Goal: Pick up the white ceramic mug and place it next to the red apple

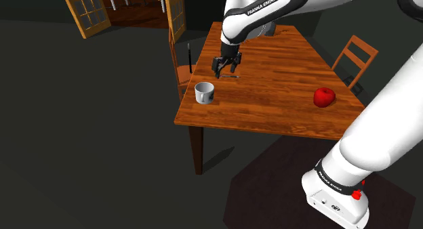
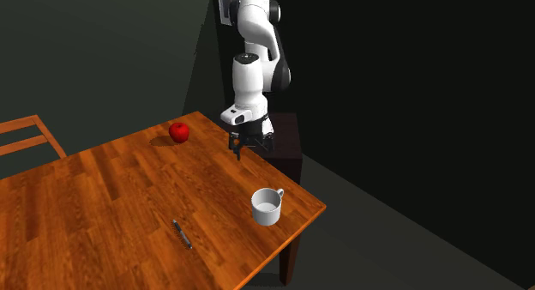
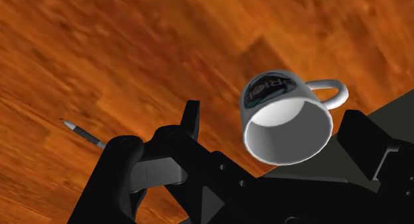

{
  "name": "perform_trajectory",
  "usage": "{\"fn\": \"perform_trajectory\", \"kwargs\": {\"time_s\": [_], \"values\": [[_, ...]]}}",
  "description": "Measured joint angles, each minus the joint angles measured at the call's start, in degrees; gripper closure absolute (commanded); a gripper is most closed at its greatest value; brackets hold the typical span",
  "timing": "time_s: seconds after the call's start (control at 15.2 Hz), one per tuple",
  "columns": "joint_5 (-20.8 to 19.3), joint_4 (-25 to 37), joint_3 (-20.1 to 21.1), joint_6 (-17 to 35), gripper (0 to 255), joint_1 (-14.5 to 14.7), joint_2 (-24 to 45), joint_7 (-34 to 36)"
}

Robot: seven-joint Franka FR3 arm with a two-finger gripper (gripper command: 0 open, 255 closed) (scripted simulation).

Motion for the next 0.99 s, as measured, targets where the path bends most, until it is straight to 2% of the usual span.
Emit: {"fn": "perform_trajectory", "kwargs": {"time_s": [0.53,0.99], "values": [[-0.11,12.22,-0.16,4.99,0,0.24,17.94,1.79],[-0.30,14.35,-0.35,8.33,0,0.36,23.53,1.95]]}}
